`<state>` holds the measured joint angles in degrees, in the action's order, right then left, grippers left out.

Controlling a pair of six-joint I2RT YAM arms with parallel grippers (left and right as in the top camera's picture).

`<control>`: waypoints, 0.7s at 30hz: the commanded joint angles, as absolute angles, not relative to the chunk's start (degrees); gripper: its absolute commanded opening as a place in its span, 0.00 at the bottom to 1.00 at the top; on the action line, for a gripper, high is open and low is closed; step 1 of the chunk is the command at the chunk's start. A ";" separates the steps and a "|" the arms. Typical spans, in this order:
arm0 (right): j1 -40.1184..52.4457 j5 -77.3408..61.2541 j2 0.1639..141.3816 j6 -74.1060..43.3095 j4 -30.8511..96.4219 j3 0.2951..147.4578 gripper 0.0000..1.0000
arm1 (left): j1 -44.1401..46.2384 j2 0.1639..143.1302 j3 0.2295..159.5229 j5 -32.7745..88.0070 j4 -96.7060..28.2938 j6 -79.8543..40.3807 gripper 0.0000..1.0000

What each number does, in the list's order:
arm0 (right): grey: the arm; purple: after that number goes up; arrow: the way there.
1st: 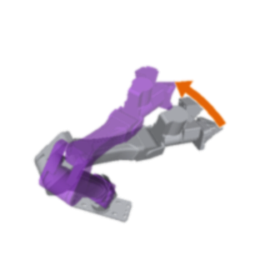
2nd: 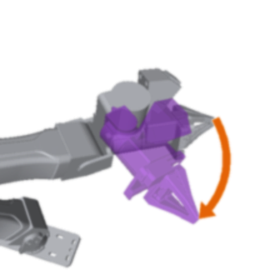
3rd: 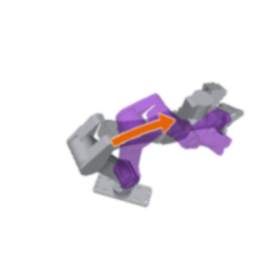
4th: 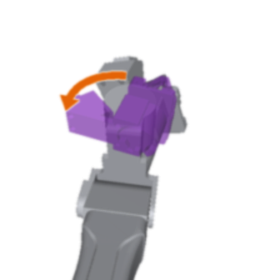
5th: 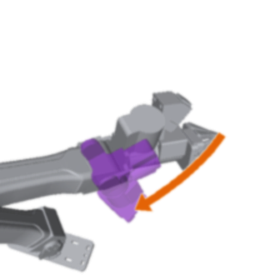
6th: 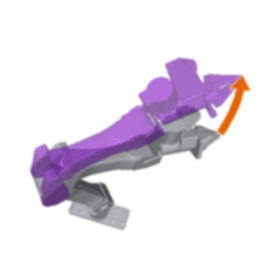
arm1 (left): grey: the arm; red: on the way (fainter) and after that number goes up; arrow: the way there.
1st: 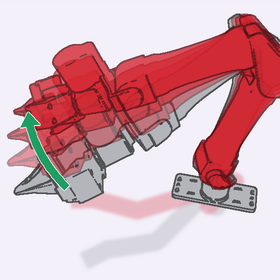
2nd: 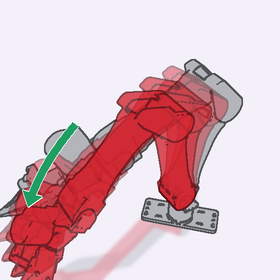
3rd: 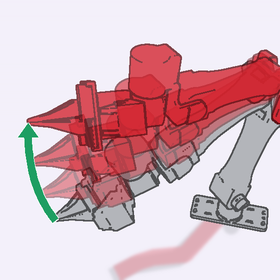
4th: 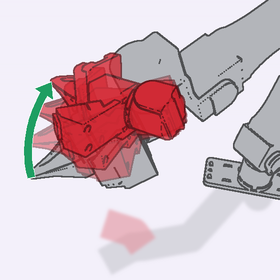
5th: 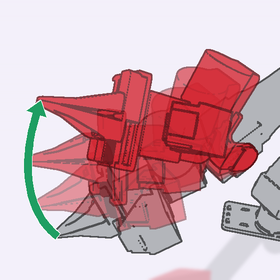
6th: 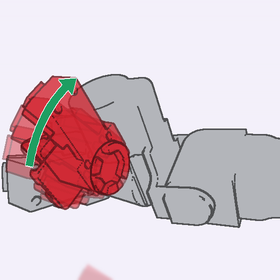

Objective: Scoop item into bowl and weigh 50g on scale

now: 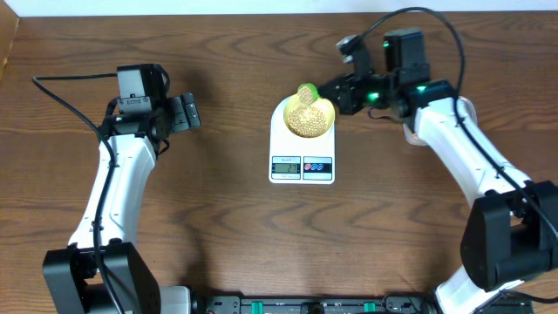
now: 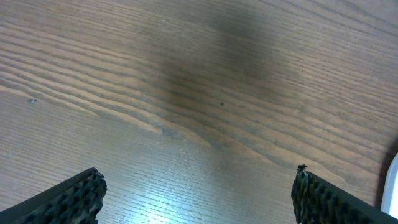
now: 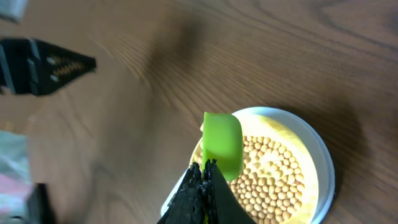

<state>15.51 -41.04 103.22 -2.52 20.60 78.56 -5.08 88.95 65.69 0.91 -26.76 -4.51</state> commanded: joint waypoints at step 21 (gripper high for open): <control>21.10 -24.86 102.37 14.02 21.67 78.59 0.01 | -5.08 89.76 65.73 -0.05 -26.87 -5.02 0.98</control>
<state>20.88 -27.53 103.22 11.57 21.63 78.56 -5.08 88.95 65.69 0.91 -26.76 -4.51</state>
